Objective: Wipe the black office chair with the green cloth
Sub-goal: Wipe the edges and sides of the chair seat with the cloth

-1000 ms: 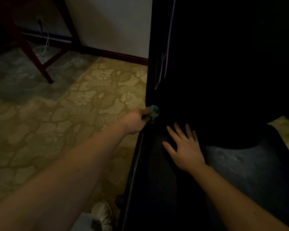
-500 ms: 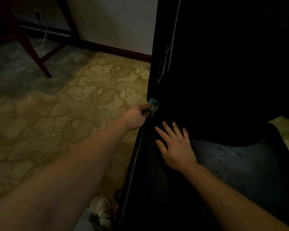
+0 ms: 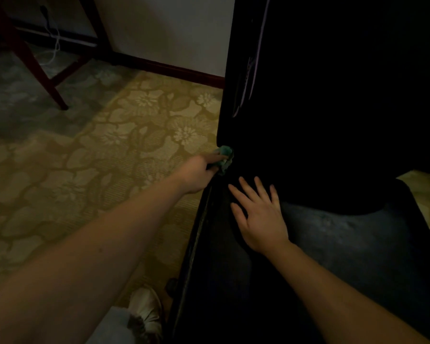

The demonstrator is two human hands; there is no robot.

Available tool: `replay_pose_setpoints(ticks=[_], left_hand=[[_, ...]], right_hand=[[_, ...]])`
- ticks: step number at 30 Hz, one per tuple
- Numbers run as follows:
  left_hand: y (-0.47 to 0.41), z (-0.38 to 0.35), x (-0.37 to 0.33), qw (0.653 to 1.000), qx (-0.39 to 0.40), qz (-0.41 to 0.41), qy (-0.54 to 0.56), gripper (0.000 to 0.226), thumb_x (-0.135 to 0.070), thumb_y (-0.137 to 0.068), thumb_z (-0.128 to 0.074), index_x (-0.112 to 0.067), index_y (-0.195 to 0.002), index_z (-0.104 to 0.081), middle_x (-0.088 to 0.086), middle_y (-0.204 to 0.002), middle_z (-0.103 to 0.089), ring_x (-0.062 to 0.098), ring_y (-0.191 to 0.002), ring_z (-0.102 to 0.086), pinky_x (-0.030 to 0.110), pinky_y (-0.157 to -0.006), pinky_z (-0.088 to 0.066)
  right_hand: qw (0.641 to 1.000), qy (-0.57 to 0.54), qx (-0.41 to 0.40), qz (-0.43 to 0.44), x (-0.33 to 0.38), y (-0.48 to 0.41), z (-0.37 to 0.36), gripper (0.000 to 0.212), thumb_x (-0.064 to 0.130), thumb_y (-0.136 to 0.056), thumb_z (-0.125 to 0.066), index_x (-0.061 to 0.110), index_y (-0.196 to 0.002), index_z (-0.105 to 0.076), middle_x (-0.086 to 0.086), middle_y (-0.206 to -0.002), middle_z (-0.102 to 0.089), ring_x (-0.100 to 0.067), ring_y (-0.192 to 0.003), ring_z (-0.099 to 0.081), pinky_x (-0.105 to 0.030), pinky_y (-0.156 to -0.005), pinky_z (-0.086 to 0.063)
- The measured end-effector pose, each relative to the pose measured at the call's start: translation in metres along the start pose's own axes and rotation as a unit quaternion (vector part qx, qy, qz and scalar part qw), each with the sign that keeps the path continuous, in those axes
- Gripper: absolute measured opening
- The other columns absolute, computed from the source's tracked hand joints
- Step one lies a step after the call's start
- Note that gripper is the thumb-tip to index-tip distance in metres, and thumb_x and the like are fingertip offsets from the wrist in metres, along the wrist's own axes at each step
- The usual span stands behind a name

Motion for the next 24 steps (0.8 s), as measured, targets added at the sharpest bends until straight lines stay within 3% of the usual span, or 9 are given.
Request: replay_pose_setpoints(ticks=[5, 10, 13, 15, 21, 24], left_hand=[[0.009, -0.004, 0.002, 1.000, -0.005, 0.022, 0.008, 0.042, -0.012, -0.103, -0.048, -0.025, -0.142, -0.053, 0.003, -0.143, -0.056, 0.021, -0.130, -0.053, 0.024, -0.101, -0.045], [0.036, -0.005, 0.004, 1.000, -0.001, 0.007, -0.010, 0.040, -0.009, -0.103, -0.048, -0.016, -0.143, -0.052, 0.002, -0.146, -0.051, 0.016, -0.135, -0.045, 0.011, -0.100, -0.034], [0.026, 0.000, 0.002, 1.000, 0.004, 0.007, -0.024, 0.041, -0.012, -0.102, -0.050, -0.017, -0.143, -0.052, 0.006, -0.144, -0.055, 0.022, -0.131, -0.052, 0.027, -0.107, -0.042], [0.011, 0.004, -0.001, 0.999, -0.004, 0.031, -0.025, 0.041, -0.013, -0.102, -0.050, -0.018, -0.143, -0.052, 0.010, -0.138, -0.059, 0.028, -0.122, -0.059, 0.033, -0.099, -0.050], [-0.010, 0.001, -0.021, 0.998, -0.036, 0.041, 0.013, 0.039, -0.008, -0.103, -0.047, -0.014, -0.141, -0.053, 0.008, -0.127, -0.060, 0.018, -0.103, -0.057, 0.002, -0.060, -0.039], [0.007, -0.005, -0.011, 0.999, -0.018, 0.022, -0.016, 0.041, -0.010, -0.102, -0.048, -0.019, -0.143, -0.052, 0.004, -0.137, -0.059, 0.020, -0.121, -0.057, 0.005, -0.080, -0.038]], right_hand=[[1.000, -0.005, -0.009, -0.013, -0.001, -0.003, -0.001, 0.054, 0.051, -0.097, -0.017, 0.039, -0.147, -0.033, 0.010, -0.158, -0.026, -0.021, -0.149, -0.010, -0.047, -0.120, 0.000], [1.000, 0.007, -0.015, -0.012, 0.000, -0.001, -0.004, 0.054, 0.050, -0.098, -0.016, 0.038, -0.148, -0.033, 0.010, -0.158, -0.026, -0.021, -0.149, -0.010, -0.048, -0.120, -0.002], [0.999, 0.023, -0.021, -0.012, 0.001, 0.000, -0.004, 0.054, 0.048, -0.099, -0.014, 0.037, -0.148, -0.034, 0.009, -0.158, -0.028, -0.022, -0.149, -0.012, -0.049, -0.120, -0.004], [0.999, 0.024, -0.024, -0.014, 0.000, -0.001, -0.004, 0.054, 0.047, -0.099, -0.014, 0.036, -0.148, -0.035, 0.008, -0.157, -0.030, -0.023, -0.149, -0.014, -0.050, -0.120, -0.004], [0.999, 0.006, -0.027, -0.034, -0.001, -0.005, -0.002, 0.056, 0.046, -0.097, -0.013, 0.037, -0.148, -0.034, 0.009, -0.157, -0.029, -0.021, -0.149, -0.012, -0.049, -0.120, -0.004], [0.999, 0.005, -0.034, -0.042, -0.002, -0.007, -0.002, 0.055, 0.046, -0.097, -0.015, 0.035, -0.147, -0.037, 0.008, -0.156, -0.031, -0.021, -0.149, -0.014, -0.049, -0.120, -0.005]])
Point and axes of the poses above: each hand's wrist, its own y-axis away from the middle knuckle, its own z-axis out of the back of the hand, x = y × z, the point moved 3 cm from there along -y, towards the middle knuckle
